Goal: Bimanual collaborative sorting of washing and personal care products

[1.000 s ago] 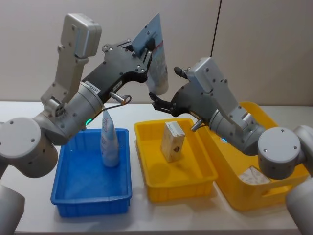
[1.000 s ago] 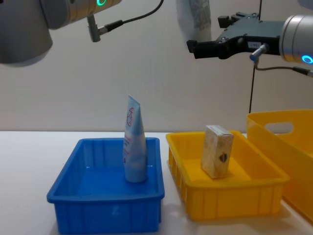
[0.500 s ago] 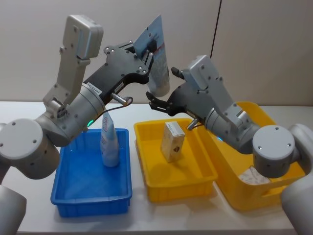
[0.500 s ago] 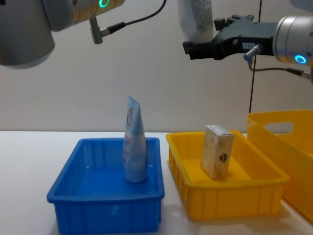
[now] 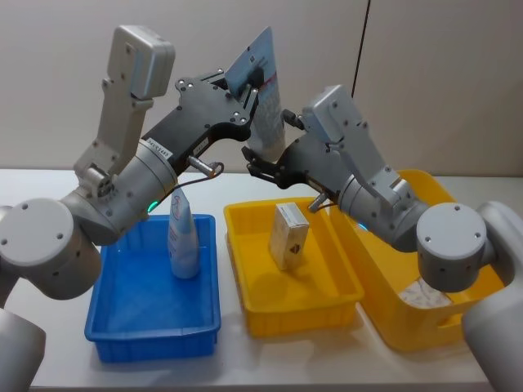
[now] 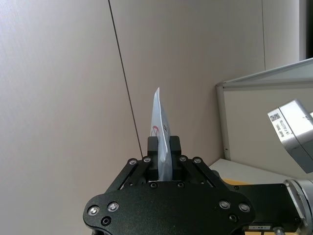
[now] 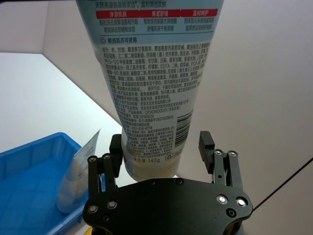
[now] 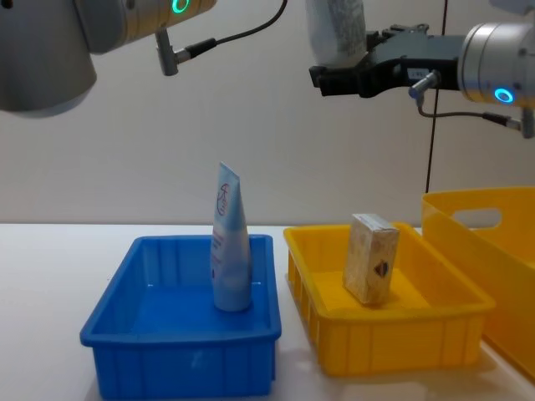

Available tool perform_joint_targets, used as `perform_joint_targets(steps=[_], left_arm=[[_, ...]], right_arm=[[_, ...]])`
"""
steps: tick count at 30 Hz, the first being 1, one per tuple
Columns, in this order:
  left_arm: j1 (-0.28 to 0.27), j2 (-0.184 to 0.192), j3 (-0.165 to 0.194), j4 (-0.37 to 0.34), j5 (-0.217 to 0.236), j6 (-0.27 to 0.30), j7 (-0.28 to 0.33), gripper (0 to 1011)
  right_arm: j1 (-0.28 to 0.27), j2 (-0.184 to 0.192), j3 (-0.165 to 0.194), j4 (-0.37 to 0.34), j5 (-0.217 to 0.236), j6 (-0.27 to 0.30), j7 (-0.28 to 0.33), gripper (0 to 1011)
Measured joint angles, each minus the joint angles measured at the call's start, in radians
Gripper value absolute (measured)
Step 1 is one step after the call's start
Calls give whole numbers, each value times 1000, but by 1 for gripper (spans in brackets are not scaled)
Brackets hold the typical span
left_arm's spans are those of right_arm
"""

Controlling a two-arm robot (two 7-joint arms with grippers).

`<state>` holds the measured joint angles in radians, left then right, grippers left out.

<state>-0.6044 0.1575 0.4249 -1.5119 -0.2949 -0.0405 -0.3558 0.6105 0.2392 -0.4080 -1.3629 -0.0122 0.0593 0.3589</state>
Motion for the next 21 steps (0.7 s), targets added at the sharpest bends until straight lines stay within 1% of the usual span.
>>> perform_joint_targets(steps=[1,2,3,6,7,9,10,11,13,21], left_arm=[[0,0,0,0,0,0,0,123],[0,0,0,0,0,0,0,123],[0,0,0,0,0,0,0,123],[0,0,1,0,0,0,0,122],[0,0,1,0,0,1,0,123],[0,0,1,0,0,1,0,123],[0,0,1,0,0,1,0,123],[0,0,1,0,1,1,0,123],[0,0,1,0,1,1,0,123],[0,0,1,0,1,1,0,123]], right_arm=[[0,-1,0,0,0,1,0,928],[1,-1,0,1,0,1,0,915],[1,-2,0,2,0,2,0,867],[2,-3,0,3,1,3,0,813],[3,-3,0,4,1,4,0,755],[3,-4,0,4,1,4,0,723],[3,-4,0,4,1,5,-1,696],[4,-5,0,5,1,5,-1,647],[4,-5,0,5,1,6,-1,632],[5,-6,0,6,2,6,-1,632]])
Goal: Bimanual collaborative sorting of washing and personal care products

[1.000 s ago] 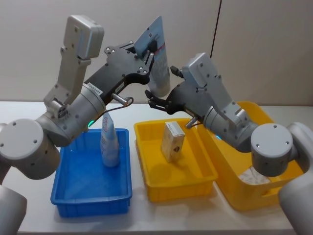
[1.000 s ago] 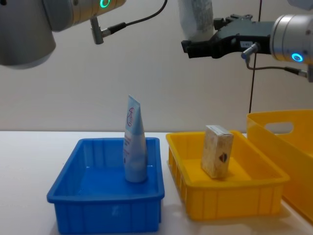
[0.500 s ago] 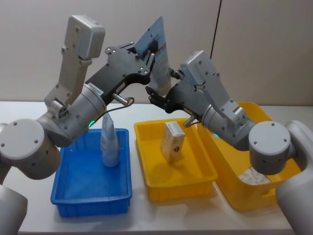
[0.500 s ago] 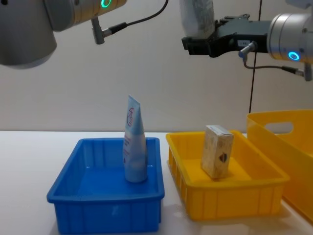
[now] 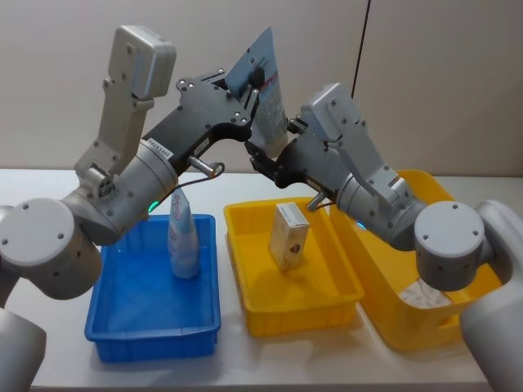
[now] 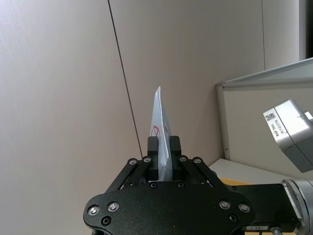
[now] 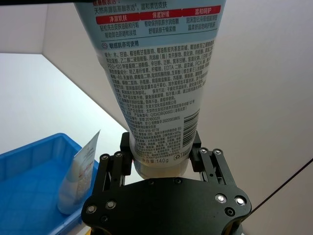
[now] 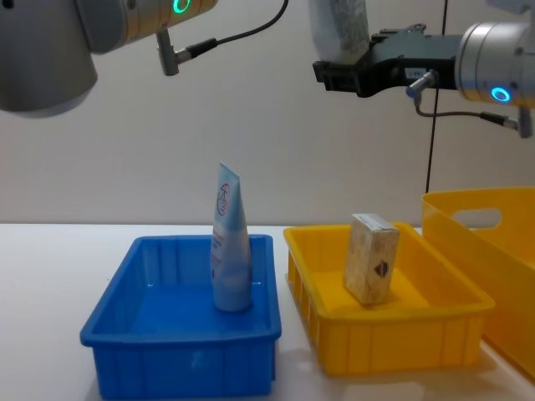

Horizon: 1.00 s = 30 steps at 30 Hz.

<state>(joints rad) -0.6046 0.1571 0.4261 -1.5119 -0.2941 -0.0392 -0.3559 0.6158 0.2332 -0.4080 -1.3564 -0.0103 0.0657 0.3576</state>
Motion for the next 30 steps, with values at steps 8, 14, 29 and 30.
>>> perform_joint_targets(steps=[8,14,29,30], left_arm=[[0,0,0,0,1,0,0,123],[0,0,0,0,1,0,0,228],[0,0,0,0,1,0,0,682],[0,0,0,0,1,0,0,703]], right_arm=[[0,-1,0,1,0,1,0,632],[1,-1,0,1,0,1,0,630],[2,-2,1,1,0,1,-1,629],[2,-2,2,1,0,1,-1,629]])
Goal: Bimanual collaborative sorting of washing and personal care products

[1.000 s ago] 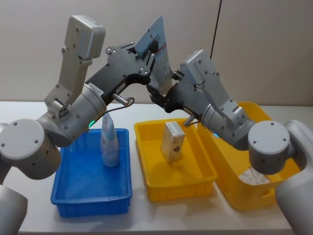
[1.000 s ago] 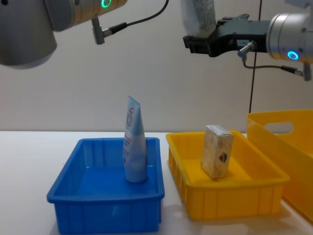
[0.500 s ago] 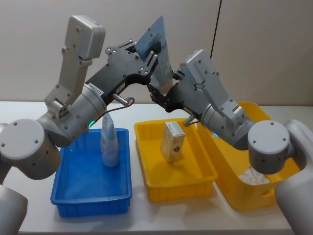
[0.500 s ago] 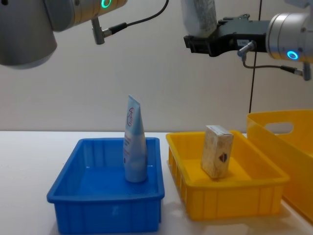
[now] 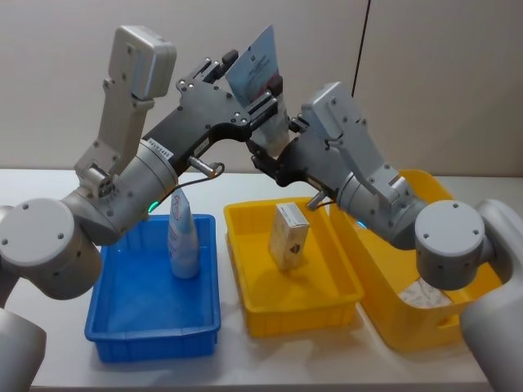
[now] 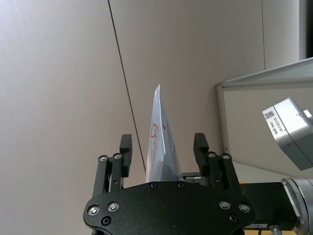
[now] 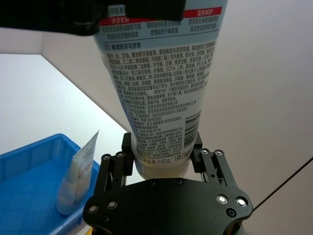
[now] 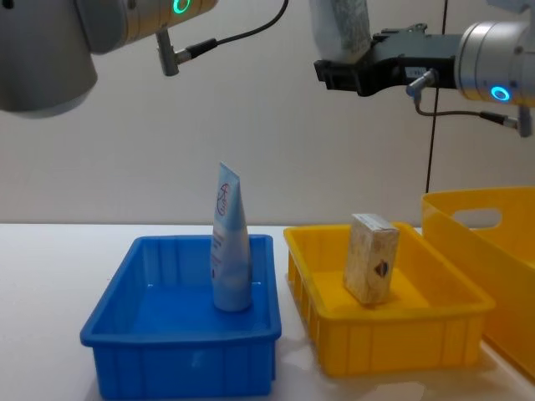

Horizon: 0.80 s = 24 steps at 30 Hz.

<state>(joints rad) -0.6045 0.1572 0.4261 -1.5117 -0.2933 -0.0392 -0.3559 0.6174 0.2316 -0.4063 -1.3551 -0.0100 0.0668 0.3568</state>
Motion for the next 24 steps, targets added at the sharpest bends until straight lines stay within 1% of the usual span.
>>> perform_joint_targets(steps=[2,3,4,7,8,11,17,19,20,21,23,24], left_arm=[[0,0,0,0,0,0,0,779],[0,0,0,0,0,0,0,794],[0,0,0,0,0,0,0,849],[0,0,0,0,0,0,0,898],[0,0,0,0,0,0,0,952],[0,0,0,0,0,0,0,1001],[0,0,0,0,0,0,0,1001],[0,0,0,0,0,0,0,1001],[0,0,0,0,0,0,0,1001],[0,0,0,0,0,0,0,1001],[0,0,0,0,0,0,0,1001],[0,0,0,0,0,0,0,1001]], right_arm=[[0,0,4,0,1,1,-3,629],[0,-1,7,0,2,2,-5,629],[0,-1,9,0,3,3,-7,629],[-3,-1,23,0,9,7,-17,629],[-5,-1,32,0,13,12,-24,629],[-9,0,54,0,19,21,-36,629],[-17,7,95,-4,34,47,-61,629],[-20,13,115,-5,39,64,-69,629],[-20,14,119,-5,40,70,-71,629],[-21,20,132,-5,44,86,-75,629],[-21,25,142,-6,45,101,-78,629],[-21,32,152,-6,46,121,-79,629]])
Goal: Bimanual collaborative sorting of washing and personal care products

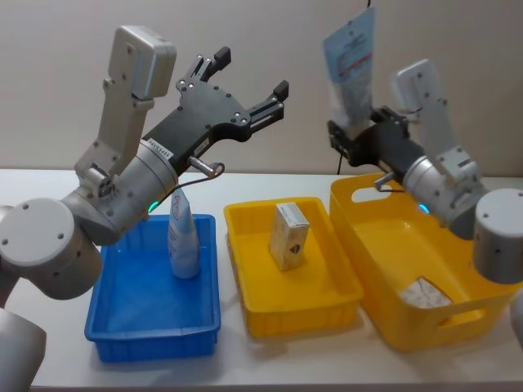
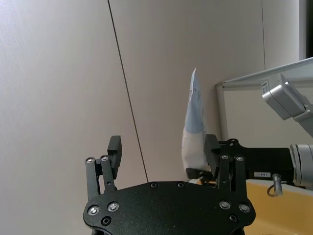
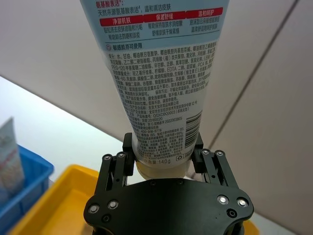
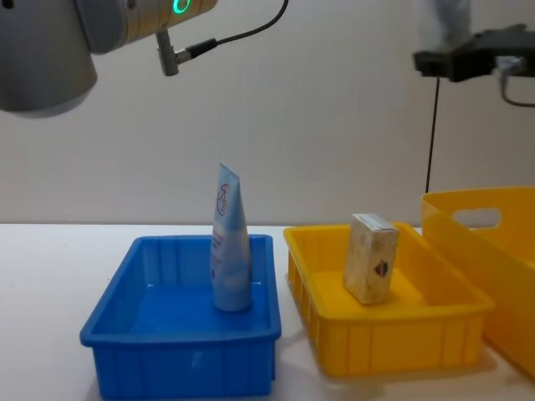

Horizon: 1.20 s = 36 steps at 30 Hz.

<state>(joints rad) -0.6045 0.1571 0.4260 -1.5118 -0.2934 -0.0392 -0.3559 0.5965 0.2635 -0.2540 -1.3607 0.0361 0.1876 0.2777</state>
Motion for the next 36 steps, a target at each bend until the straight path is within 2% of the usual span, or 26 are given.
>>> perform_joint_targets(steps=[9,18,24,25,28,36], left_arm=[[0,0,0,0,0,0,0,1001],[0,0,0,0,0,0,0,1001],[0,0,0,0,0,0,0,1001],[0,0,0,0,0,0,0,1001],[0,0,0,0,0,0,0,1001],[0,0,0,0,0,0,0,1001]], right_arm=[[17,44,34,13,0,116,14,629],[47,90,40,42,-8,230,61,629],[82,126,26,80,-21,317,116,629],[82,126,26,80,-21,317,116,629],[107,146,13,107,-30,364,150,629],[157,188,-25,166,-50,447,222,629]])
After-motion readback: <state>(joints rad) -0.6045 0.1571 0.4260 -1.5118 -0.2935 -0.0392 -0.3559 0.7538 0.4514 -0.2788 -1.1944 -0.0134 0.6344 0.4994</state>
